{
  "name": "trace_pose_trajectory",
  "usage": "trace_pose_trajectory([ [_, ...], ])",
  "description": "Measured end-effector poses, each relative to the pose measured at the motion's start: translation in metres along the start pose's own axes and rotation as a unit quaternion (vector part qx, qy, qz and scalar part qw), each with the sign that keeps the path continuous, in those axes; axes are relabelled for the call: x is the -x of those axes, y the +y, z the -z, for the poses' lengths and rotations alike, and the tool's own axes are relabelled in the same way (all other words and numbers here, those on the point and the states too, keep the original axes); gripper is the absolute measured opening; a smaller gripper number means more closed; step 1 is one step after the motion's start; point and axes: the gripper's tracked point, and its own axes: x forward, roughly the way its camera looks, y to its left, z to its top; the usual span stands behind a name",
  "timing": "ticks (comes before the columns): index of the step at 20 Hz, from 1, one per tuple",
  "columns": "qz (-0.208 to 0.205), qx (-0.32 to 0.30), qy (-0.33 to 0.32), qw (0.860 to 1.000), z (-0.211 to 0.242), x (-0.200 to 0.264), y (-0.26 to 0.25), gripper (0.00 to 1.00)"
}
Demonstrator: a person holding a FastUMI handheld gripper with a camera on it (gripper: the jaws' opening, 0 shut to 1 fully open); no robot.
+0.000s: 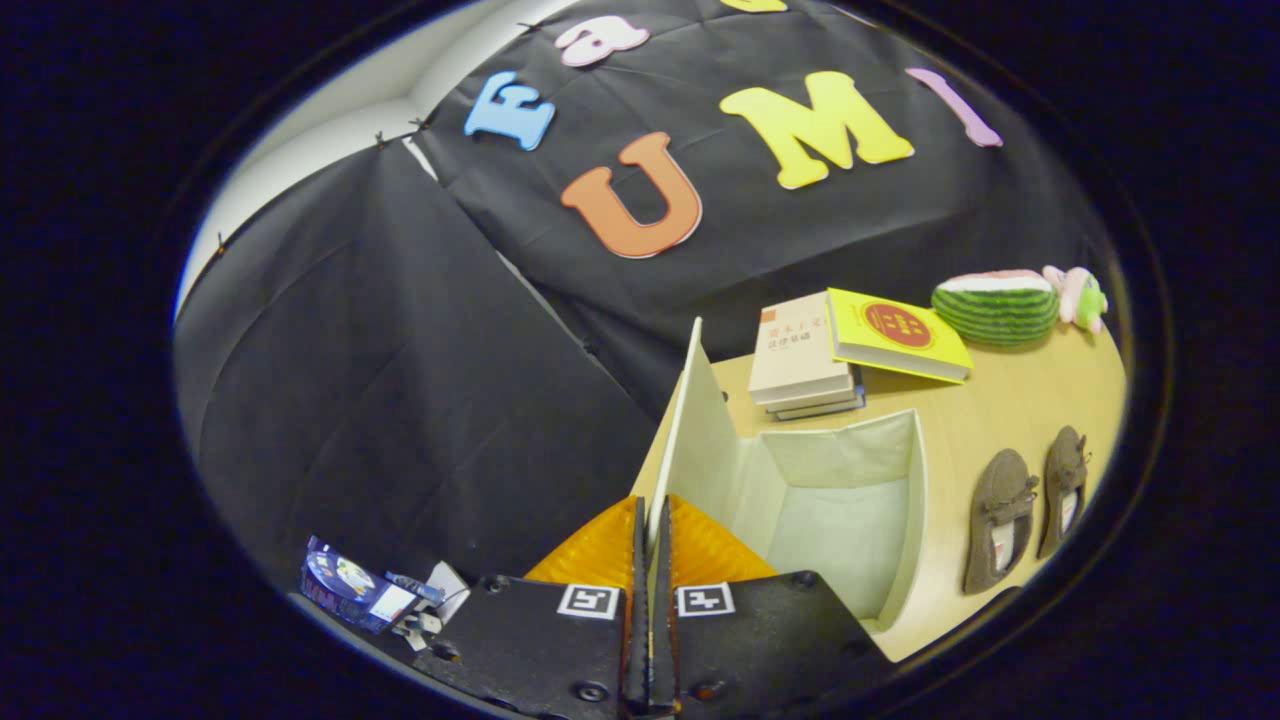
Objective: Open the storage box then place both shoes into the box .Put the left shoe in first, then the right shoe, with the right side of both shoes facing outward in a uniform manner.
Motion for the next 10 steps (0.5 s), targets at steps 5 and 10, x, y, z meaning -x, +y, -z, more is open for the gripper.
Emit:
trace_pose_trajectory([
  [5, -0.002, 0.057, -0.024, 0.998, -0.001, -0.01, 0.032, 0.39],
  [10, 0.017, 0.105, -0.058, 0.993, -0.012, 0.0, 0.035, 0.93],
])
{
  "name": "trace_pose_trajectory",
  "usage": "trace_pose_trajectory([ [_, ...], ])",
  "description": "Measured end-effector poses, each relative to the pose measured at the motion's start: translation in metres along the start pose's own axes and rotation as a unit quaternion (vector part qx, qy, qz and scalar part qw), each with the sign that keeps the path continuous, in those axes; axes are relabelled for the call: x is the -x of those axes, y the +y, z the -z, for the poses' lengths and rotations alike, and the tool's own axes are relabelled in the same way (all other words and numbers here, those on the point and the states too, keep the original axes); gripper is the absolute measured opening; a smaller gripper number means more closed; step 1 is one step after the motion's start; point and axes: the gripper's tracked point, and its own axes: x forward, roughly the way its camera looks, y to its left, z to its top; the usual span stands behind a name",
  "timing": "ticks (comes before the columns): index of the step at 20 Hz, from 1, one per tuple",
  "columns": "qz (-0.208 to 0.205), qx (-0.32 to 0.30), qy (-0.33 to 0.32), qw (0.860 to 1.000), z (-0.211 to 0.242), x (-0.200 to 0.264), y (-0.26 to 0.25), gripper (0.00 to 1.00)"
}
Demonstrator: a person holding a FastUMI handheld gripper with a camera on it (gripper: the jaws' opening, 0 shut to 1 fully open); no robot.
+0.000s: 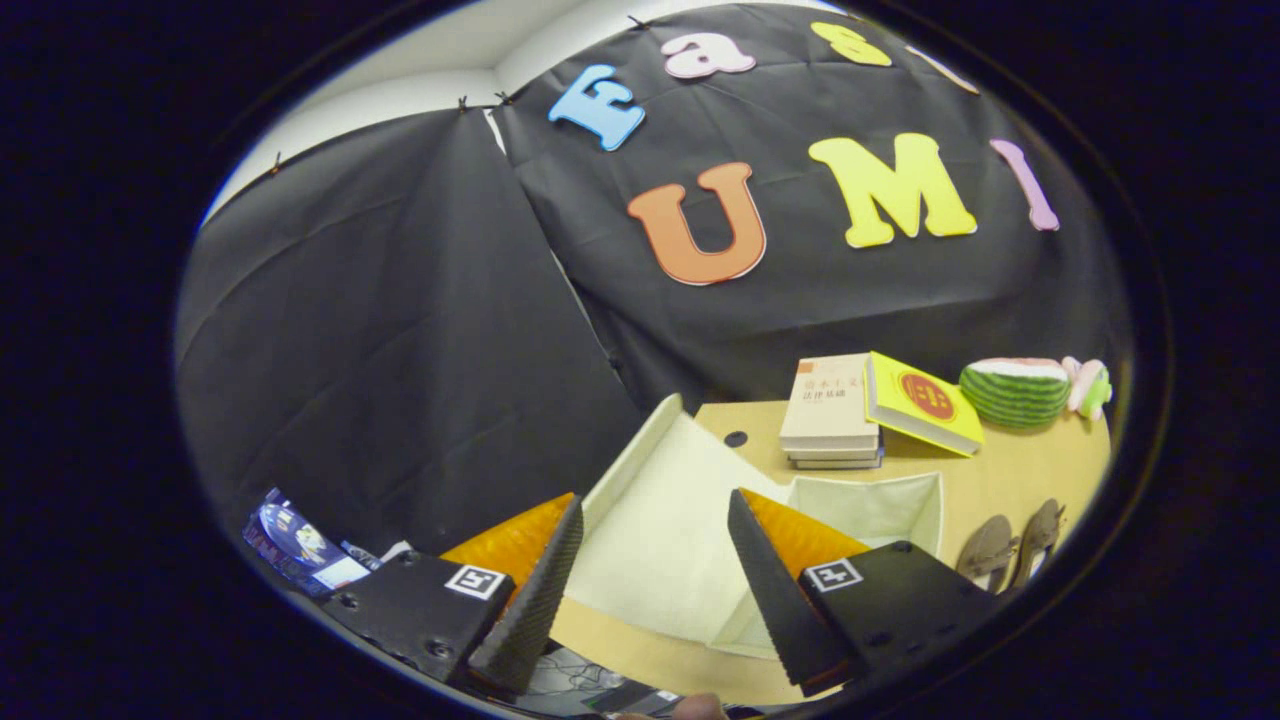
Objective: Open the storage box then place both shoes into the box .Put the left shoe in first, then the right shoe, with the right side of both shoes facing outward in a uniform manner.
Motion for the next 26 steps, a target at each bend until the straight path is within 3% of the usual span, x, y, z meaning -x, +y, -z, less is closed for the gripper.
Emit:
trace_pose_trajectory([
  [7, 0.06, 0.051, -0.038, 0.996, -0.017, 0.044, -0.044, 0.96],
  [13, 0.137, 0.068, -0.039, 0.987, -0.015, 0.111, -0.137, 0.97],
  [17, 0.188, 0.068, -0.008, 0.98, 0.014, 0.148, -0.215, 0.97],
  [26, 0.204, -0.014, 0.11, 0.973, 0.12, 0.151, -0.318, 0.97],
])
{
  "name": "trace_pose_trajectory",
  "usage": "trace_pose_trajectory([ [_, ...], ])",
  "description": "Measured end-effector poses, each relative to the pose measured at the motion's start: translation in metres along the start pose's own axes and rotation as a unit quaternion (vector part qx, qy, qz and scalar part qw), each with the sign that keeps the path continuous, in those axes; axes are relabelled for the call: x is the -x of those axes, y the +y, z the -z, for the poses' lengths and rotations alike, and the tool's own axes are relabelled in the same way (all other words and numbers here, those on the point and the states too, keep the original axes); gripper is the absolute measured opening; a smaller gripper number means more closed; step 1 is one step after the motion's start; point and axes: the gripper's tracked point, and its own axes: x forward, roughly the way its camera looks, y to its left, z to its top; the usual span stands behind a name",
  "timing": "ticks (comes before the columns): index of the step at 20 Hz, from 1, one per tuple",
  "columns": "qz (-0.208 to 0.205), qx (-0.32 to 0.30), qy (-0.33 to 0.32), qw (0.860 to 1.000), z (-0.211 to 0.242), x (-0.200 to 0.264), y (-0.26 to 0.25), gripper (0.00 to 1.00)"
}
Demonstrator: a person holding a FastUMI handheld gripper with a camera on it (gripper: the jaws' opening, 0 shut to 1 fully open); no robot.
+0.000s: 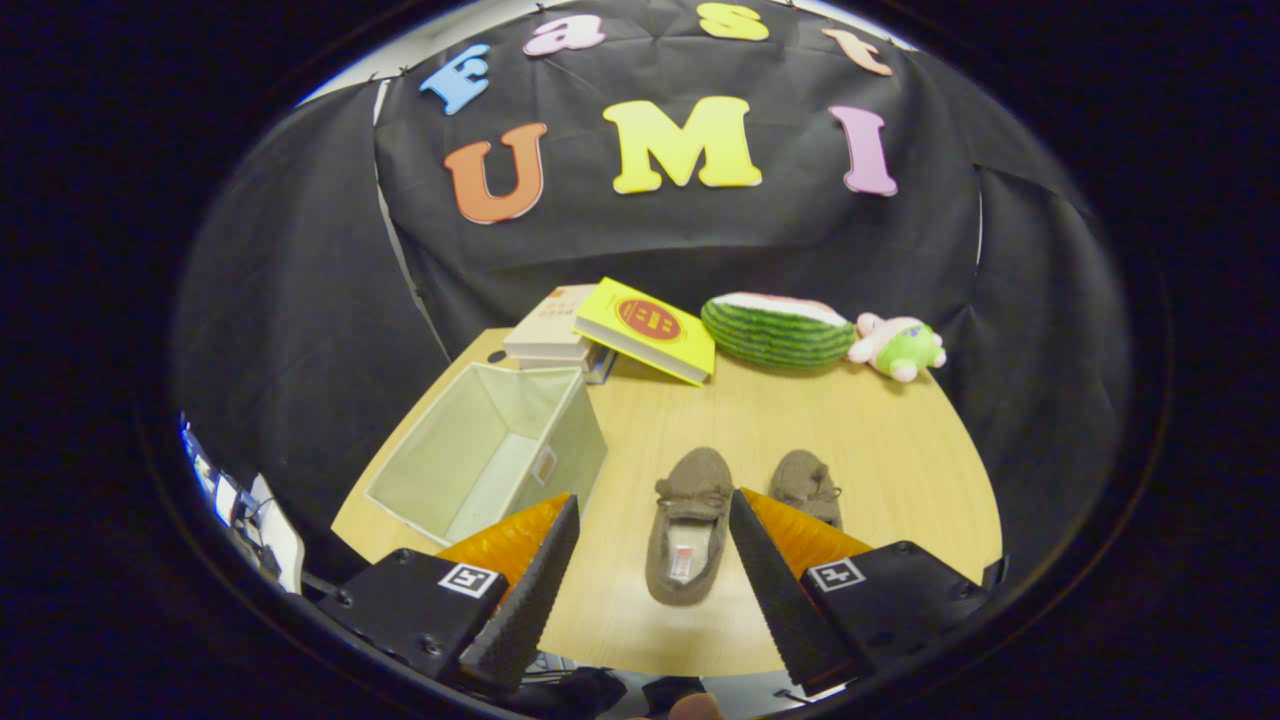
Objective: Open the storage box then place both shoes into the box .Put the left shoe in first, then the right shoe, with the right side of both shoes facing outward in a uniform manner.
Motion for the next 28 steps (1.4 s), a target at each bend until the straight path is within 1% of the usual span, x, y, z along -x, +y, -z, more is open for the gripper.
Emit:
trace_pose_trajectory([
  [5, 0.0, -0.04, 0.086, 0.995, 0.036, -0.04, -0.031, 0.97],
  [8, 0.001, -0.068, 0.14, 0.988, 0.054, -0.064, -0.042, 0.96],
  [10, 0.005, -0.075, 0.166, 0.983, 0.064, -0.08, -0.049, 0.96],
  [14, -0.002, -0.094, 0.221, 0.971, 0.083, -0.106, -0.057, 0.94],
  [18, -0.012, -0.119, 0.26, 0.958, 0.098, -0.129, -0.062, 0.83],
  [19, -0.014, -0.13, 0.267, 0.955, 0.101, -0.133, -0.062, 0.77],
  [20, -0.014, -0.137, 0.273, 0.952, 0.103, -0.137, -0.063, 0.74],
  [22, -0.017, -0.145, 0.283, 0.948, 0.108, -0.141, -0.061, 0.57],
  [25, -0.009, -0.147, 0.295, 0.944, 0.112, -0.143, -0.066, 0.33],
  [26, -0.007, -0.15, 0.298, 0.943, 0.112, -0.142, -0.068, 0.29],
  [27, -0.007, -0.154, 0.301, 0.941, 0.112, -0.143, -0.068, 0.21],
  [28, -0.006, -0.157, 0.302, 0.94, 0.112, -0.142, -0.07, 0.17],
])
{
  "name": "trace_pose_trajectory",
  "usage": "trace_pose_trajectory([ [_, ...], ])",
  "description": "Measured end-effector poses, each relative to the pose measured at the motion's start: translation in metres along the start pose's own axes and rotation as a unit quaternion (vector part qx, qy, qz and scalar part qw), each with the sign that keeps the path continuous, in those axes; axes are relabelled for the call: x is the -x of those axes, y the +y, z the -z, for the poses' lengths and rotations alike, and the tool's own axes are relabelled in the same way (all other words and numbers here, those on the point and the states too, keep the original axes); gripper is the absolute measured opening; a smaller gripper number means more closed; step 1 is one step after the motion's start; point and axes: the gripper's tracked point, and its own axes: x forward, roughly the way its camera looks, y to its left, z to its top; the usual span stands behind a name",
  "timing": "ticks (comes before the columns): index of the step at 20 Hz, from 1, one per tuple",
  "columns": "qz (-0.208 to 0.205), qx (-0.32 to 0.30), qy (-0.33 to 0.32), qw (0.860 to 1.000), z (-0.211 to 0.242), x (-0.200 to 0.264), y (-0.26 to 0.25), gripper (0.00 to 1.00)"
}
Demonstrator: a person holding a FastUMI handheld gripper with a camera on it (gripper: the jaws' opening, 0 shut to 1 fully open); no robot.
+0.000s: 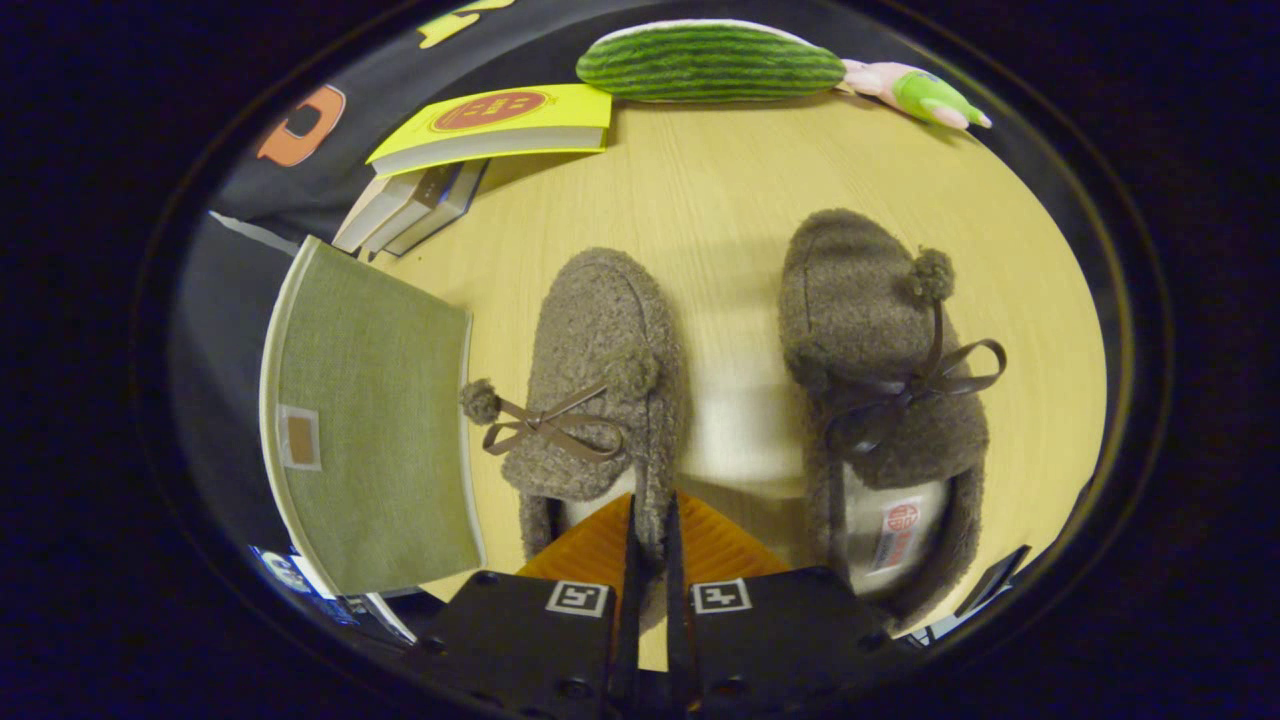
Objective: Open the storage box then place both shoes into the box .Put the left shoe in first, then the right shoe, with the right side of both shoes facing outward in a uniform manner.
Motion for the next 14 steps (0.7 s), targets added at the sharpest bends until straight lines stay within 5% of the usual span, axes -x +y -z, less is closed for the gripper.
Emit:
trace_pose_trajectory([
  [2, -0.008, -0.012, 0.004, 1.0, 0.003, 0.003, 0.003, 0.07],
  [7, -0.031, -0.043, -0.002, 0.999, 0.011, 0.027, 0.023, 0.06],
  [14, -0.086, -0.061, -0.041, 0.994, 0.024, 0.123, 0.093, 0.06],
])
